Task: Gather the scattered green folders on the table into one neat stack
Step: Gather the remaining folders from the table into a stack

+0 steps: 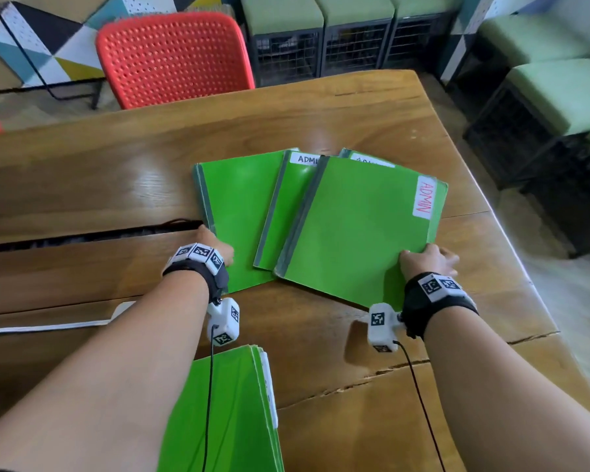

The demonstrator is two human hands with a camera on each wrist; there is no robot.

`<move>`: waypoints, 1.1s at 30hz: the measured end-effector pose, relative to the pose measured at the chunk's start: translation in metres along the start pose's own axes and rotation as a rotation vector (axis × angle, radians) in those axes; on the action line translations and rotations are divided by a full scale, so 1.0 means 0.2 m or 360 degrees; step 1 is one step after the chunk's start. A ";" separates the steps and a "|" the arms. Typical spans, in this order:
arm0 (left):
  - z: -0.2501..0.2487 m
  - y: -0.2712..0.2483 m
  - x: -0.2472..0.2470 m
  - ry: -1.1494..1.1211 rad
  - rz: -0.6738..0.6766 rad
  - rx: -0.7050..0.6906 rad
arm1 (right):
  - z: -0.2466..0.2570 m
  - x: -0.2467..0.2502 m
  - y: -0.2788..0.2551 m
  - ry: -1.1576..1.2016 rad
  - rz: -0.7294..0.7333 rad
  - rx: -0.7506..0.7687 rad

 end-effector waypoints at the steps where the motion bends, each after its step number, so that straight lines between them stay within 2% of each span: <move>1: -0.02 -0.02 0.01 -0.0034 -0.0008 -0.0001 | 0.02 -0.02 -0.01 -0.0008 0.0021 0.0042; 4: -0.03 -0.02 0.01 -0.0073 0.0097 -0.0146 | 0.09 -0.10 -0.05 -0.0015 0.0114 0.0186; 8: -0.07 -0.04 0.02 -0.0354 0.0173 -0.0254 | 0.13 -0.20 -0.13 -0.0078 0.0176 0.0325; 13: -0.07 -0.12 -0.01 -0.0762 0.0254 -0.0165 | 0.16 -0.28 -0.21 -0.0133 0.0275 0.0510; 17: -0.04 -0.16 0.01 -0.1103 0.0136 -0.0207 | 0.14 -0.26 -0.26 -0.0010 0.0410 0.0574; 19: -0.03 -0.20 0.06 -0.1268 0.0044 -0.0257 | 0.14 -0.22 -0.28 0.0117 0.0560 0.0551; 22: -0.03 -0.28 0.18 -0.1451 -0.0059 -0.0454 | 0.19 -0.13 -0.37 0.0596 0.0872 0.0567; 27: -0.11 -0.45 0.39 -0.1564 -0.0132 -0.0854 | 0.24 0.06 -0.58 0.1073 0.0840 0.0935; 29: -0.11 -0.52 0.45 -0.1644 -0.0104 -0.0911 | 0.21 0.10 -0.65 0.1145 0.0892 0.1022; 33: -0.10 -0.61 0.49 -0.1768 -0.0131 -0.0863 | 0.15 0.14 -0.72 0.1225 0.0946 0.1079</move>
Point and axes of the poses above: each hand's wrist, its own y-axis towards the middle knuckle, its own x-axis out of the back of the hand, z = x × y, the point moved 2 cm from there along y, towards the middle knuckle, and after that the axes turned 13 degrees about -x, right-handed, at the moved point
